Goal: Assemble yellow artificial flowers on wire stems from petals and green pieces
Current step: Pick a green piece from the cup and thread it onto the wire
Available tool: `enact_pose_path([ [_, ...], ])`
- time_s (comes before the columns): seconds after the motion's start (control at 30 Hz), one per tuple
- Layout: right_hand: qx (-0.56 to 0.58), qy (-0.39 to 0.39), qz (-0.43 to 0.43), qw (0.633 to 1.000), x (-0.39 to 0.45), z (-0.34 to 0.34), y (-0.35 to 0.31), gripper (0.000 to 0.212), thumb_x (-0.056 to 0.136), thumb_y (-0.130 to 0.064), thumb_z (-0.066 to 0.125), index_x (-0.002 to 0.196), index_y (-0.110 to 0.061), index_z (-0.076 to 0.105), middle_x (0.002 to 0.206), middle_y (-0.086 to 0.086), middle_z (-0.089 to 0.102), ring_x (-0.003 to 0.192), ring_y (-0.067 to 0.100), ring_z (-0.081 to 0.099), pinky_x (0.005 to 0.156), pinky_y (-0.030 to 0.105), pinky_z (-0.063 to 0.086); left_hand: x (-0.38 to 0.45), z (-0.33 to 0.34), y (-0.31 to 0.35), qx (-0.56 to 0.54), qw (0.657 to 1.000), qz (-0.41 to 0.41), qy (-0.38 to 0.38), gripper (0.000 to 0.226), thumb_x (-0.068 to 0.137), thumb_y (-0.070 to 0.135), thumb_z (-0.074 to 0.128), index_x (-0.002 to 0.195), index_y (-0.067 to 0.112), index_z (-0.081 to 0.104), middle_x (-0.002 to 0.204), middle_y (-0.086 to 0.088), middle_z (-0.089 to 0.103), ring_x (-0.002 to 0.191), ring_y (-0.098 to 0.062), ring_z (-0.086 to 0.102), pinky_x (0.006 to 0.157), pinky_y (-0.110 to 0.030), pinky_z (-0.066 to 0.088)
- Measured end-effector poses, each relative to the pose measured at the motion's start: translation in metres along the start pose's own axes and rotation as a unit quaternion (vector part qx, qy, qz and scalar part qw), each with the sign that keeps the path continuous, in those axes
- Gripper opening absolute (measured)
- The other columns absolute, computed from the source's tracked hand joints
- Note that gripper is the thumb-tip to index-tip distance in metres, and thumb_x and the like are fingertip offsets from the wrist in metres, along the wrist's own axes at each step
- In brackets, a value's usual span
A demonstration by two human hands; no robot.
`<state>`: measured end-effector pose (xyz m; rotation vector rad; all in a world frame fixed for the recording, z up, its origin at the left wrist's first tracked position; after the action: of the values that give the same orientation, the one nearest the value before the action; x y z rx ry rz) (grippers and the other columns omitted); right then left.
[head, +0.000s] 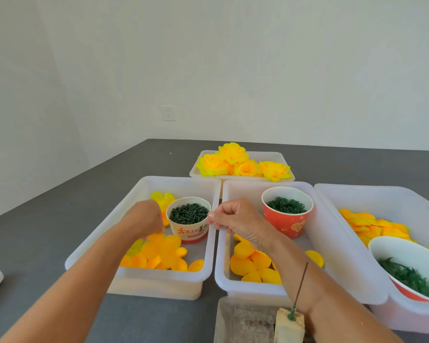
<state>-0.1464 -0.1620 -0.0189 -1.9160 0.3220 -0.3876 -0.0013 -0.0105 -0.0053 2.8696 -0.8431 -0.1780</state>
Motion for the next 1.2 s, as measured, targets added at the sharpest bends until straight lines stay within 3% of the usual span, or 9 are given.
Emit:
enact_pose_path([
  [0.27,-0.008,0.010,-0.029,0.999,0.003,0.006,0.002,0.011,0.083,-0.013,0.069,0.081,-0.003,0.071,0.061,-0.002,0.063,0.055,0.001,0.054,0.059,0.011,0.046,-0.003,-0.011,-0.021,-0.282,0.958,0.019,0.041,0.015,0.086,0.013,0.066,0.072,0.011,0.060,0.072,-0.008,0.059,0.061,-0.017,0.053,0.054,-0.021,0.045],
  [0.37,-0.029,0.012,-0.024,0.999,0.008,0.009,-0.006,0.024,0.085,-0.030,0.067,0.078,-0.007,0.073,0.059,-0.003,0.065,0.054,-0.001,0.054,0.056,0.011,0.043,-0.002,-0.006,-0.014,-0.358,0.930,0.055,0.069,0.018,0.086,0.008,0.065,0.069,0.013,0.060,0.067,-0.004,0.056,0.057,-0.013,0.050,0.047,-0.017,0.045],
  [0.47,-0.021,0.006,0.010,1.000,0.013,0.012,-0.014,0.037,0.080,-0.049,0.064,0.078,-0.013,0.072,0.073,0.004,0.072,0.055,0.002,0.058,0.048,0.014,0.038,-0.001,0.000,0.003,-0.413,0.901,0.096,0.093,0.019,0.084,0.006,0.066,0.068,0.015,0.061,0.064,-0.003,0.057,0.055,-0.012,0.053,0.045,-0.014,0.048],
  [0.63,0.121,0.027,0.072,0.990,0.015,0.010,-0.011,0.015,0.078,-0.021,0.073,0.085,-0.009,0.068,0.072,0.006,0.069,0.050,0.005,0.053,0.037,0.013,0.032,0.003,0.005,0.017,-0.485,0.853,0.159,0.109,0.017,0.084,0.004,0.065,0.070,0.014,0.063,0.062,0.001,0.062,0.050,-0.001,0.056,0.050,-0.016,0.049],
  [0.73,0.165,0.000,0.075,0.983,0.014,0.009,-0.011,0.009,0.084,-0.011,0.067,0.076,-0.010,0.066,0.063,0.002,0.064,0.046,0.003,0.052,0.035,0.013,0.029,0.005,0.007,0.021,-0.550,0.813,0.175,0.072,0.012,0.083,0.006,0.065,0.073,0.012,0.064,0.060,0.003,0.064,0.053,-0.005,0.058,0.051,-0.017,0.047],
  [0.8,0.152,0.004,0.055,0.987,0.012,0.009,-0.011,0.012,0.087,-0.011,0.063,0.076,-0.010,0.066,0.061,0.001,0.063,0.045,0.003,0.052,0.035,0.013,0.029,0.004,0.009,0.023,-0.580,0.795,0.172,0.038,0.008,0.077,0.018,0.070,0.079,0.011,0.067,0.072,-0.006,0.068,0.064,-0.014,0.061,0.060,-0.026,0.050],
  [0.9,0.110,0.040,0.008,0.993,0.009,0.009,-0.008,0.014,0.086,-0.011,0.065,0.073,-0.007,0.066,0.045,-0.001,0.055,0.039,0.004,0.044,0.037,0.013,0.031,0.001,0.014,0.026,-0.570,0.800,0.188,-0.004,0.023,0.066,0.025,0.074,0.085,0.013,0.072,0.080,-0.008,0.072,0.071,-0.016,0.066,0.065,-0.028,0.053],
  [1.07,0.042,0.084,-0.050,0.994,0.008,0.008,-0.006,0.021,0.079,-0.010,0.072,0.061,-0.006,0.063,0.040,-0.004,0.055,0.037,0.001,0.043,0.042,0.010,0.035,-0.004,0.019,0.027,-0.562,0.798,0.215,-0.028,0.008,0.078,0.007,0.068,0.085,0.010,0.070,0.073,-0.004,0.071,0.069,-0.015,0.067,0.069,-0.026,0.056],
  [1.2,0.060,0.087,-0.049,0.993,0.007,0.009,-0.005,0.021,0.080,-0.012,0.072,0.064,-0.003,0.063,0.042,-0.003,0.057,0.037,0.003,0.046,0.042,0.012,0.037,-0.006,0.019,0.026,-0.567,0.791,0.228,-0.020,0.005,0.077,0.008,0.067,0.082,0.007,0.069,0.074,-0.006,0.071,0.069,-0.018,0.066,0.070,-0.029,0.056],
])
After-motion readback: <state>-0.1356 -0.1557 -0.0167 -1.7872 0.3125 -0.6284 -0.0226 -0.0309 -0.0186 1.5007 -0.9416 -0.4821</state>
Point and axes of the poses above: each hand's wrist, its own x-axis towards the middle knuckle, its own z-axis out of the palm, y = z × x, the point moved 1 cm from there along x, towards the middle knuckle
